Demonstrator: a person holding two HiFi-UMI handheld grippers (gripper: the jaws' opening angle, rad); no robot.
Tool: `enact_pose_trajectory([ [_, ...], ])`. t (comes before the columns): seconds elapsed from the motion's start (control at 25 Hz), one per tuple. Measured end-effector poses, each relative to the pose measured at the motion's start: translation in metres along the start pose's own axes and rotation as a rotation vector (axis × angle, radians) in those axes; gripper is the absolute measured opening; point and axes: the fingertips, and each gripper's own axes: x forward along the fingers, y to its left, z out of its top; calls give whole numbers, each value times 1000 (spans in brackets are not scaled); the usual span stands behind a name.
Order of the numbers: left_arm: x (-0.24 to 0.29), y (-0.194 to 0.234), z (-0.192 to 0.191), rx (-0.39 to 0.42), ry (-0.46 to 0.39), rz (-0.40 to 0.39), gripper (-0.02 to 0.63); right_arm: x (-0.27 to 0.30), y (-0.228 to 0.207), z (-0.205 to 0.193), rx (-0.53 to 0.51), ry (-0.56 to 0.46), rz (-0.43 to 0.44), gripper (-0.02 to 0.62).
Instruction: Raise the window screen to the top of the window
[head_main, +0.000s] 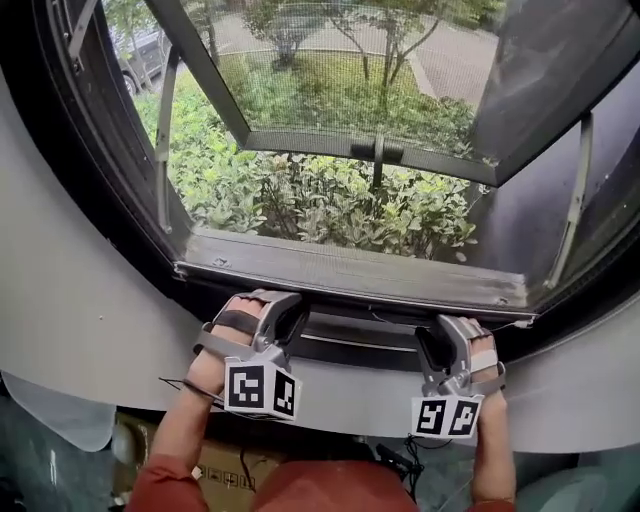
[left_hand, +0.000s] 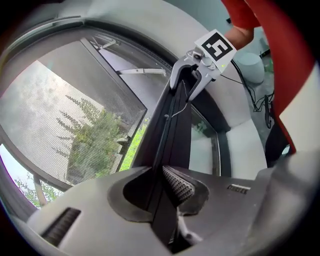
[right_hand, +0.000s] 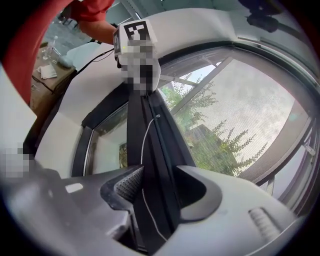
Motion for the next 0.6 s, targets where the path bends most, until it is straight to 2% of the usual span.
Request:
enact_pose_trajectory([
  [0.12, -1, 0, -2, 15, -1, 9, 63, -1, 1, 2, 3, 3, 17, 215],
  [0.24, -4, 1, -2, 29, -9, 11, 65, -3, -3, 4, 2, 7, 37, 192],
  [0.4, -6, 6, 3, 68, -7, 53, 94, -8, -13, 7, -15, 8, 25, 186],
  [0.52, -10, 15, 6, 93, -6, 103, 106, -9, -24, 11, -43, 0, -17, 184],
  [0.6, -14, 23, 9, 106, -14, 148, 106, -11, -37, 15, -75, -14, -83, 140],
])
